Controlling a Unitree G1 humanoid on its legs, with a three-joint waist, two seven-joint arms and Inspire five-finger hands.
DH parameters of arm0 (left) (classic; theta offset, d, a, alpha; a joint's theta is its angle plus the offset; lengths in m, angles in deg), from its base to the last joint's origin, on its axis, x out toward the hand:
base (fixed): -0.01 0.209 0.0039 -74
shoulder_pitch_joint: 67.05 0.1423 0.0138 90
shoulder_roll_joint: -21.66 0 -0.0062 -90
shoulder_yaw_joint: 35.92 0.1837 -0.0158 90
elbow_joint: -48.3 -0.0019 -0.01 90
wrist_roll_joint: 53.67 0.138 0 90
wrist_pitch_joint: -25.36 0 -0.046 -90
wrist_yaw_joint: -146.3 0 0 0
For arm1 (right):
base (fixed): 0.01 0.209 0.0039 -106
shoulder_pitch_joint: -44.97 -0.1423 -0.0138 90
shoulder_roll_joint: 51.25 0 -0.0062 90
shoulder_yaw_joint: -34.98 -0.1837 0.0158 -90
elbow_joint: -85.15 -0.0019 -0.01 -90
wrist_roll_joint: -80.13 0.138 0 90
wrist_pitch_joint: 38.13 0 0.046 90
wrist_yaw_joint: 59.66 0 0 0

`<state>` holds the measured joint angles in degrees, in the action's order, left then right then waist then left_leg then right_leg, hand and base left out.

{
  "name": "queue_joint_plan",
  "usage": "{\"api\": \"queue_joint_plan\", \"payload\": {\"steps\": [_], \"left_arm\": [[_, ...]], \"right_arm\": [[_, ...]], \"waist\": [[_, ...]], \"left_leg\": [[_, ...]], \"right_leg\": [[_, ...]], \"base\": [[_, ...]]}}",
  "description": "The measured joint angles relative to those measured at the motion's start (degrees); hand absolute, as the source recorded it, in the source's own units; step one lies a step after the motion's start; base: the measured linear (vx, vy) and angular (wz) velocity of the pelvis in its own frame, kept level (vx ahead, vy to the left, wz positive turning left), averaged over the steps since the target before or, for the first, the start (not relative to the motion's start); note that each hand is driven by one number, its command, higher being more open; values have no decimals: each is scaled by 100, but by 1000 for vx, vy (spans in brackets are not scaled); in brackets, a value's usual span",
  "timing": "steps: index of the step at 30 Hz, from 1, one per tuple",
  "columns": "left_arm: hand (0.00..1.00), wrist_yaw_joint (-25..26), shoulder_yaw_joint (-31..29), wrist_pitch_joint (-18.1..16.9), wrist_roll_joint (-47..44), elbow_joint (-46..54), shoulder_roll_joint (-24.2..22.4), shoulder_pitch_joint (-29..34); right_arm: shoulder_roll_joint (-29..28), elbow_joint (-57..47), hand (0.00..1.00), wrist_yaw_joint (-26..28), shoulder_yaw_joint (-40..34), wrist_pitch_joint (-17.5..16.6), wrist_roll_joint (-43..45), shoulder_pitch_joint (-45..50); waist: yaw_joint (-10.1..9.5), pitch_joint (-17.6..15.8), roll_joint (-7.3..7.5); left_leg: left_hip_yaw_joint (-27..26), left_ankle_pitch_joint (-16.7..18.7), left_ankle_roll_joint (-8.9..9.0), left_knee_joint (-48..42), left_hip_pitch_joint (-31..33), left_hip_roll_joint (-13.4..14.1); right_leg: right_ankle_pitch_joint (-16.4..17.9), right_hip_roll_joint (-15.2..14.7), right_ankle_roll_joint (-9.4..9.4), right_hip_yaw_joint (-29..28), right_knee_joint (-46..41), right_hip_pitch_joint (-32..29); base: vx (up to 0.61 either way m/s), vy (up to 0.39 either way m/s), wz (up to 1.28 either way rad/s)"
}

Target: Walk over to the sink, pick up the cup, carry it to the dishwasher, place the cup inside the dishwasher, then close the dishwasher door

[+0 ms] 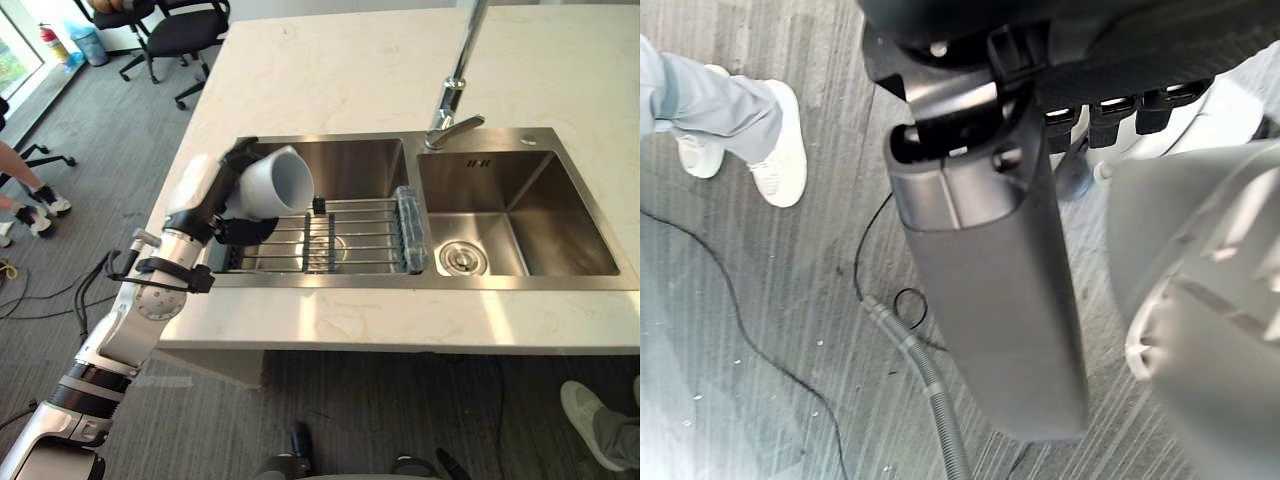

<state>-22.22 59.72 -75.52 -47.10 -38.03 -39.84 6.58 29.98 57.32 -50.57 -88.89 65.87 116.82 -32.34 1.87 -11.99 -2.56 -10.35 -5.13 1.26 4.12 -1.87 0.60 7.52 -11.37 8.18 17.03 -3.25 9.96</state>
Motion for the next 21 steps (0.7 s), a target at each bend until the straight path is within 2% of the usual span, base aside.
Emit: {"api": "queue_joint_plan", "payload": {"steps": [2, 6, 9, 15, 17, 19, 20, 21], "left_arm": [[0, 225, -371, -285, -419, 293, 0, 175], [0, 558, -596, -702, -1138, 615, -10, 284], [0, 669, -907, -822, -1519, 610, -233, 305], [0, 712, -1764, -778, -1992, 361, -864, 645], [0, 703, -1981, -630, -2091, 239, -1151, 884], [0, 701, -2172, -540, -2144, 238, -1383, 1147], [0, 695, -2238, -519, -2243, 238, -1505, 1253], [0, 666, -2301, -517, -2351, 241, -1701, 1367]], "right_arm": [[41, 88, 100, 27, -284, -11, -35, -26], [87, 208, 100, 92, -485, -64, -115, -137], [85, 263, 100, 107, -627, -66, -258, -271], [52, 310, 100, 120, -626, 143, -511, -342], [40, 478, 100, 115, -628, 166, -1054, -295], [25, 586, 100, 113, -650, 143, -1224, -247], [14, 652, 100, 115, -743, 118, -1218, -235], [-23, 690, 100, 112, -863, 59, -1211, -176]], "waist": [[-105, 32, -45], [-213, 103, -100], [-239, 156, -97], [-260, 164, -99], [-374, 162, -103], [-467, 159, -118], [-486, 152, -151], [-498, 162, -211]], "left_leg": [[105, -2, -4, -28, 34, -24], [224, -34, -7, -29, 105, -37], [255, -37, -7, -68, 145, -40], [483, -38, -9, -261, 344, -52], [716, -44, -1, -342, 396, -68], [888, -104, 8, -388, 484, -114], [954, -189, -21, -385, 559, -144], [829, -108, -191, -281, 660, -118]], "right_leg": [[69, -21, 21, 90, -80, 4], [80, -12, 23, 208, -86, 4], [79, -9, 24, 235, -80, 3], [80, 6, 23, 457, -74, 63], [99, 42, -2, 733, -75, 193], [199, 40, -4, 976, -189, 236], [257, 39, -21, 1172, -312, 226], [295, 47, -59, 1511, -409, 226]], "base": [[-47, -19, 24], [-26, -20, 17], [4, -18, 5], [-12, -22, 21], [-39, -41, 54], [-75, -44, 66], [-103, -32, 120], [-141, -23, 115]]}}
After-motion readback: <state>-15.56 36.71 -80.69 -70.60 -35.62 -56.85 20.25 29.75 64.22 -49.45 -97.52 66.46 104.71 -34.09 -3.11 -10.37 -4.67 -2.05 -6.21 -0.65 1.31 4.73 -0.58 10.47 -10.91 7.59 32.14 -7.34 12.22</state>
